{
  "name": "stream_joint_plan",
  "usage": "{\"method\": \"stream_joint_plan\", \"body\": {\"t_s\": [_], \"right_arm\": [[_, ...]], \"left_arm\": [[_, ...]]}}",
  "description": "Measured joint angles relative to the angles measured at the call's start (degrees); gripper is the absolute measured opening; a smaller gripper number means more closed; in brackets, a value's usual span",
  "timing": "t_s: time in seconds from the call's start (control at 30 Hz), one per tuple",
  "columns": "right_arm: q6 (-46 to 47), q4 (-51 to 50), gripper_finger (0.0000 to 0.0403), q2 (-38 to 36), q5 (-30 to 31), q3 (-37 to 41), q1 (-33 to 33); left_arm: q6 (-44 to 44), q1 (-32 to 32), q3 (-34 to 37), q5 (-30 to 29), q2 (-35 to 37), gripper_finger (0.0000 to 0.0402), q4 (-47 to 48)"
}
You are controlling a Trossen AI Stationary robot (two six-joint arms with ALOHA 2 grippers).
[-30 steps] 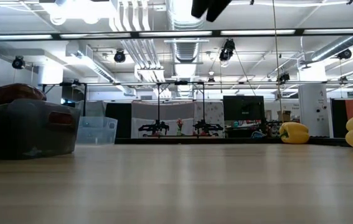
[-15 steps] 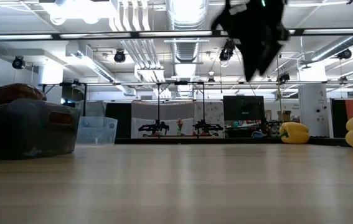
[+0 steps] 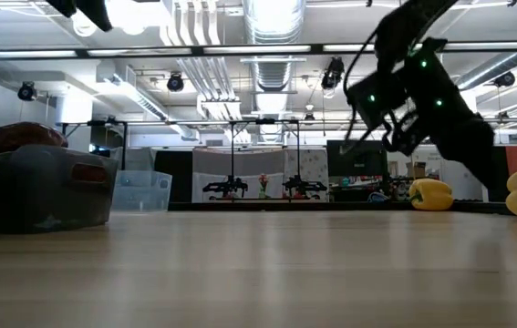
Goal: Sort produce into baskets
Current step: Put the yellow bell pepper into the white bin
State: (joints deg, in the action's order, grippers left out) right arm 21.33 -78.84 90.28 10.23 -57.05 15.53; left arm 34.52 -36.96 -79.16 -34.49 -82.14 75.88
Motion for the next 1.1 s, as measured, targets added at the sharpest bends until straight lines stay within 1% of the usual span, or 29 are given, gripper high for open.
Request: {"method": "stream_joint_plan", "body": {"t_s": [0.13,0.23,0.3,0.43,0.6,0.7,0.93,1.03,1.1], "right_arm": [[-5.3,-2.0,0.0368,0.6,-3.9,2.0,4.3],[-8.3,-2.1,0.0368,0.6,-5.6,3.4,5.3],[-10.7,-2.1,0.0368,0.7,-4.7,4.3,5.4],[-15.0,-2.3,0.0368,2.1,-4.2,5.8,5.5],[-17.2,-3.3,0.0368,5.6,-4.7,6.7,5.8],[-18.0,-3.4,0.0368,8.2,-4.7,6.5,5.9],[-19.0,-3.6,0.0368,12.3,-4.7,5.6,6.1],[-18.5,-3.6,0.0365,12.8,-4.6,5.4,6.2],[-16.7,-3.7,0.0352,12.8,-4.7,5.2,6.2]], "left_arm": [[-3.6,3.1,3.7,1.0,1.4,0.0361,-8.5],[-4.0,4.5,6.4,1.5,1.6,0.0361,-13.8],[-3.9,5.2,8.2,2.6,1.7,0.0361,-17.9],[-3.3,6.2,12.4,2.6,3.7,0.0361,-24.8],[-3.7,7.7,18.5,2.6,6.9,0.0361,-30.4],[-4.0,8.0,22.4,2.4,10.2,0.0361,-33.7],[-4.0,8.9,29.2,-2.2,18.6,0.0362,-34.6],[-4.0,8.8,31.9,-2.3,22.2,0.0362,-34.0],[-4.0,8.8,33.3,-2.3,24.5,0.0362,-34.0]]}}
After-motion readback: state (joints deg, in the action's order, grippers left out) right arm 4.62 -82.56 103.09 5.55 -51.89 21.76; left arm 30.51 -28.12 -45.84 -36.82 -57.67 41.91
